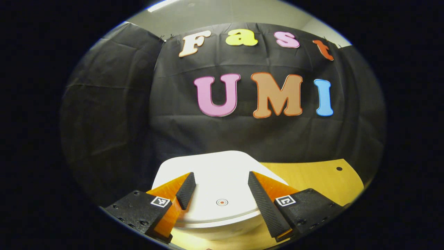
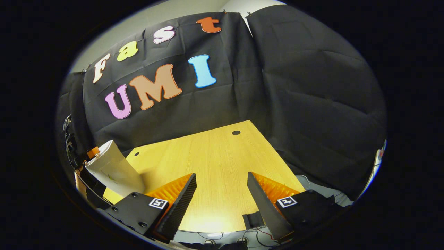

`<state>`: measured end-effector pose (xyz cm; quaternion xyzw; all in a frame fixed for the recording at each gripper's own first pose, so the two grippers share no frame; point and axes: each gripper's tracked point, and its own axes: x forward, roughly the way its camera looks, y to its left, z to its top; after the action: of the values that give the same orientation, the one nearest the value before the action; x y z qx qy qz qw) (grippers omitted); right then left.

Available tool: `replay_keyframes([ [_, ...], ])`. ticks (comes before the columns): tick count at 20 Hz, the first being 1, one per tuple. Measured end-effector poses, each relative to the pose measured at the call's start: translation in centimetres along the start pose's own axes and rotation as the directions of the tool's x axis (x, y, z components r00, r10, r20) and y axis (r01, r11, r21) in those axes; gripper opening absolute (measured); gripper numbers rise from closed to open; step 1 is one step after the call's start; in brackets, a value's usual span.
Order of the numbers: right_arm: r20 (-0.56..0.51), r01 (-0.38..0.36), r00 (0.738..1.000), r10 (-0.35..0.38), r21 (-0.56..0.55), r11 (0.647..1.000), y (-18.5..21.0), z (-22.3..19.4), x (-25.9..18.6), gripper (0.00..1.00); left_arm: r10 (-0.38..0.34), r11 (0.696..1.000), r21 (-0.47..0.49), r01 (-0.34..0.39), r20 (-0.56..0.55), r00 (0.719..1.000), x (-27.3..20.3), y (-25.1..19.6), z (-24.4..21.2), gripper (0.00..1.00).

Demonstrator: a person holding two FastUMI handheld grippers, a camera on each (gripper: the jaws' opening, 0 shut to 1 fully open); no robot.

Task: Press the lid of the desktop garbage bin to open it, pick up the crumpled paper on the desktop and throw it into the bin, then pick up the pop can on the desktop and drop it into the bin, and finally close the garbage bin lid.

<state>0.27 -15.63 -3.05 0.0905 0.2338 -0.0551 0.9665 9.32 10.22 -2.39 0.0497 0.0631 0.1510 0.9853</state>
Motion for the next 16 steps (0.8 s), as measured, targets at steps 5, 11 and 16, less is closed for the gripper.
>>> replay_keyframes([
  [5, -0.015, 0.019, 1.0, -0.019, 0.013, 1.0, -0.9, -0.7, -0.1, 0.98, 0.026, 1.0, -0.005, -0.026, 0.028, 0.999, -0.3, 0.2, -0.7, 0.93],
  [11, -0.026, 0.03, 0.999, -0.03, 0.019, 0.999, -1.6, -1.1, -0.4, 0.98, 0.067, 0.998, -0.011, -0.067, 0.065, 0.996, 0.5, 0.0, -0.9, 0.94],
  [16, -0.008, 0.0, 1.0, 0.0, -0.009, 1.0, -0.9, -0.1, -0.4, 0.98, 0.06, 0.998, -0.008, -0.059, 0.132, 0.989, 0.2, -0.1, -0.4, 0.94],
])
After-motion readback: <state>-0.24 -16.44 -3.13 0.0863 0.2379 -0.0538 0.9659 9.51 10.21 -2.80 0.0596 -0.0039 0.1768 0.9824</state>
